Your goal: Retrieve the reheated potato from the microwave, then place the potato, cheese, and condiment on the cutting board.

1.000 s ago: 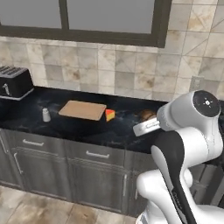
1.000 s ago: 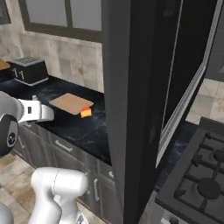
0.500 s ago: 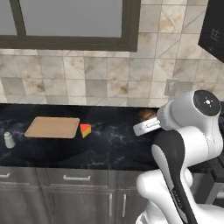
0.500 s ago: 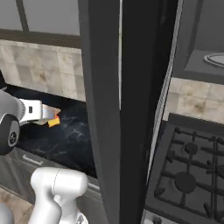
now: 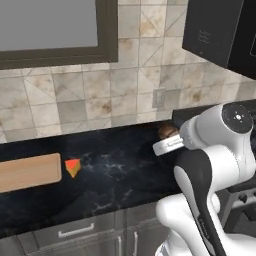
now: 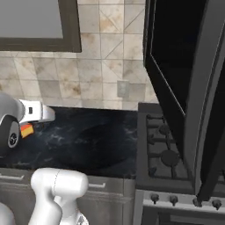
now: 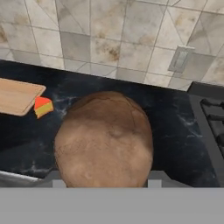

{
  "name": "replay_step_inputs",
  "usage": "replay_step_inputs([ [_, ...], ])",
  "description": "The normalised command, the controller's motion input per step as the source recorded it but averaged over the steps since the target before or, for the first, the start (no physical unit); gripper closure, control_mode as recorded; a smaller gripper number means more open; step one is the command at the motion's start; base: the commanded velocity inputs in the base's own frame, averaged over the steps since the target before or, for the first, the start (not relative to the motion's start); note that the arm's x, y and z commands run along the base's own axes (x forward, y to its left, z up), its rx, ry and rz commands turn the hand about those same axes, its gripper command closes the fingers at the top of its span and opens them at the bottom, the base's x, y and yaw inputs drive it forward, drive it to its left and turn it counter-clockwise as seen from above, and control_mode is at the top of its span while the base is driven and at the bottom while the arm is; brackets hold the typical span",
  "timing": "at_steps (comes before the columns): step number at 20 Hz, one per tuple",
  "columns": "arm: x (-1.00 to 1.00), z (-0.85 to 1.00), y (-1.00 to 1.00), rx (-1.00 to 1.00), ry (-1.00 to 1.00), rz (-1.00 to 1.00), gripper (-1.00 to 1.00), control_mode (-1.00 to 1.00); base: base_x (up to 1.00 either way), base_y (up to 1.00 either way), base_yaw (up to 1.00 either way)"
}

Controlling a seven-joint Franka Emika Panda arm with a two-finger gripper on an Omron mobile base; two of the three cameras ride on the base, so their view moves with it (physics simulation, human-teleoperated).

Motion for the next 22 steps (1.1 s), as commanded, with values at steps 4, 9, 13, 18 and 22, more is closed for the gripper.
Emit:
replay_step_inputs([
  [4,0.00,0.00,0.00,0.00,0.00,0.00,1.00,1.00,-0.03,0.71,-0.26],
  [9,0.00,0.00,0.00,0.00,0.00,0.00,1.00,1.00,-0.21,0.79,-0.11],
  [13,0.00,0.00,0.00,0.00,0.00,0.00,1.00,1.00,-0.34,0.71,-0.01],
  [18,0.00,0.00,0.00,0.00,0.00,0.00,1.00,1.00,-0.11,0.54,0.01],
  [22,0.00,0.00,0.00,0.00,0.00,0.00,1.00,1.00,0.03,0.36,0.07],
])
